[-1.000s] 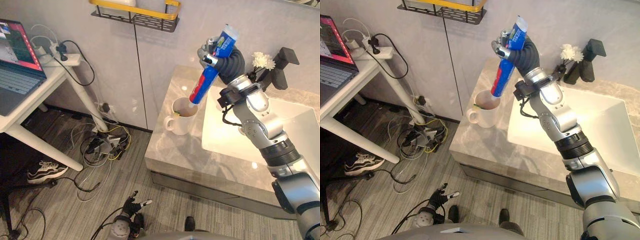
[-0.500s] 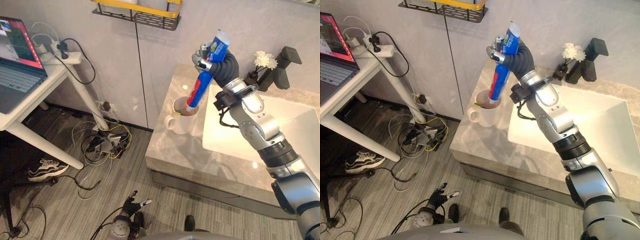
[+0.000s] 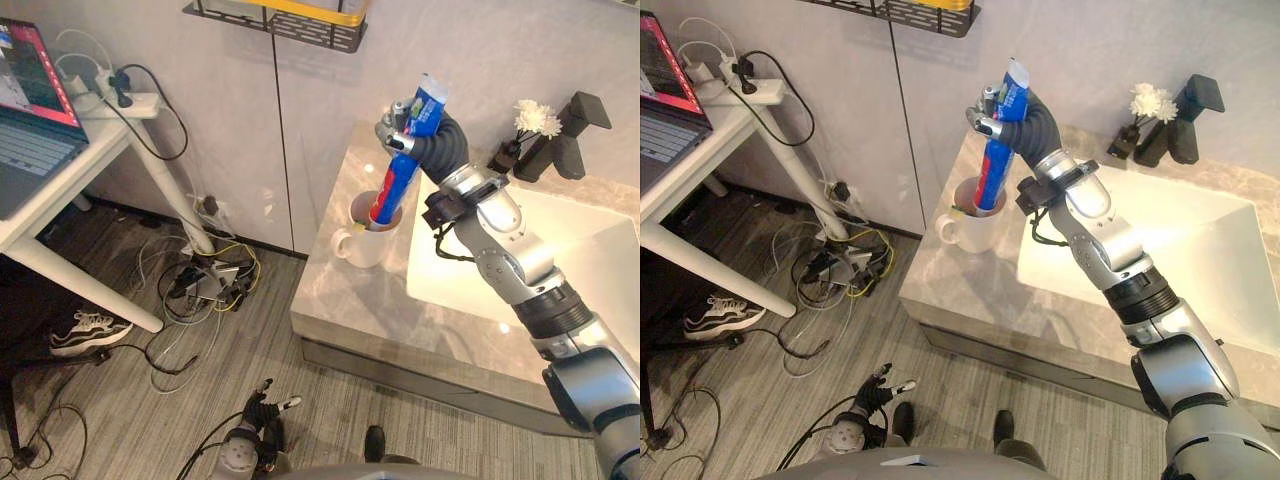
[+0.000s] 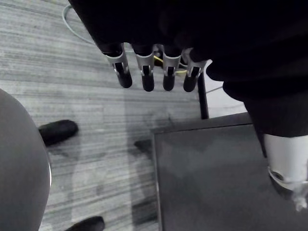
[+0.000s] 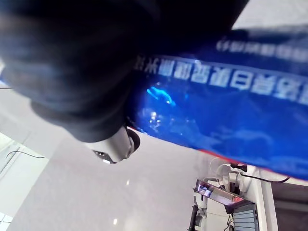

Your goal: Organize washtable

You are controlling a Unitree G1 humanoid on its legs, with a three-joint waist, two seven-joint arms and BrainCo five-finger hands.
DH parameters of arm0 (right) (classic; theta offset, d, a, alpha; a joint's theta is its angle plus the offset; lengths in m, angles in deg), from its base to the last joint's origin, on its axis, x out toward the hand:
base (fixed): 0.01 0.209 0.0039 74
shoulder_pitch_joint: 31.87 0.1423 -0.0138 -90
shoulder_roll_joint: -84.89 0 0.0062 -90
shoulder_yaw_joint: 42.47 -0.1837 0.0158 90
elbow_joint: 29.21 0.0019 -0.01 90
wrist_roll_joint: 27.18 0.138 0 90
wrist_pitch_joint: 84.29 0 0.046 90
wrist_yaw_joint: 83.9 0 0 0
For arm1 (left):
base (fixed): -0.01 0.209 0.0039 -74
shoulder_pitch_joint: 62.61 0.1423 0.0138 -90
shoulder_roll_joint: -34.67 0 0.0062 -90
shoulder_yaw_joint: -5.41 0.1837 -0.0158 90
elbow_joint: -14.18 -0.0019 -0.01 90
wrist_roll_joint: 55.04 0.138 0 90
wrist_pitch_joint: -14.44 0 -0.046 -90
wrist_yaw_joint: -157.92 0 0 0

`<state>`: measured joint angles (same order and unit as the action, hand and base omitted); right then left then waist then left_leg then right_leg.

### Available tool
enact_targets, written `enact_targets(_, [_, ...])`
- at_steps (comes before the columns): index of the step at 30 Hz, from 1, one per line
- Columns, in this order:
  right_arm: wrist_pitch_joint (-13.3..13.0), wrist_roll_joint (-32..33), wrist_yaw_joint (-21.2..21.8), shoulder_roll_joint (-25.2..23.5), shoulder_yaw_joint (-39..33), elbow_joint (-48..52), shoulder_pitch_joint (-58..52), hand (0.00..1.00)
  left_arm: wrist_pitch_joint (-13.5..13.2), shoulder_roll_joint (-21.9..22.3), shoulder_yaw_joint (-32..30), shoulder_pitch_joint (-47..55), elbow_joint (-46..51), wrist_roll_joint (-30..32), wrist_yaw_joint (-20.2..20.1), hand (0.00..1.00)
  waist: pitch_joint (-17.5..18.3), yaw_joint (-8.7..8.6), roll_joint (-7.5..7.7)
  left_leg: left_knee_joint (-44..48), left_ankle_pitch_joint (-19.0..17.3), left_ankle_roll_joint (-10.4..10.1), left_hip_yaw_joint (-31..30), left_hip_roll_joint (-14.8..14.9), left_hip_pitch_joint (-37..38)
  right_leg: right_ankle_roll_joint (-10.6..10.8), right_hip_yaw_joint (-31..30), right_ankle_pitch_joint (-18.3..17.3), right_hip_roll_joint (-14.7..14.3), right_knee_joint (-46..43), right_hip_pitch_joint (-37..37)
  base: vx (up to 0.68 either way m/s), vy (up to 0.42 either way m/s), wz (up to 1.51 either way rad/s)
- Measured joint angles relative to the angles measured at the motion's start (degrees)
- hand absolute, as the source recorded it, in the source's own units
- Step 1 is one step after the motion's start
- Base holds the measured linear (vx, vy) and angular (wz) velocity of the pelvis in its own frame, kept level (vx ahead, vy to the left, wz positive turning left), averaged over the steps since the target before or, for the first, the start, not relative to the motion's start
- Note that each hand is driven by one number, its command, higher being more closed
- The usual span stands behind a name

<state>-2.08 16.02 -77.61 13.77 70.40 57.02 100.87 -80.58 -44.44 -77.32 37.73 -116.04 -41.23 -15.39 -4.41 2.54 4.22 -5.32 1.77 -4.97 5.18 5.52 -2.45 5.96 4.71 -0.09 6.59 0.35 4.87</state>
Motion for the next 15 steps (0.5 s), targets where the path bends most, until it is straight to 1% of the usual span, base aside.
enact_targets(3, [0.9, 0.0, 0.0, 0.0, 0.0, 1.7, -1.6, 1.0, 0.0, 0.0, 0.0, 0.0, 0.0, 0.0, 0.1, 0.0, 0.0, -0.01, 0.01, 0.0, 0.0, 0.0, 0.0, 0.0, -0.1, 0.0, 0.0, 0.0, 0.0, 0.0, 0.1, 0.0, 0.0, 0.0])
enact_targets(15, [1.0, 0.0, 1.0, 0.0, 1.2, 4.2, -5.8, 1.0, 0.0, 0.0, 0.0, 0.0, 0.1, 0.0, 0.2, 0.0, 0.0, -0.09, 0.11, 0.0, 0.0, 0.0, 0.0, 0.0, -0.1, 0.0, 0.0, 0.0, 0.0, 0.0, 0.1, 0.0, 0.0, 0.0])
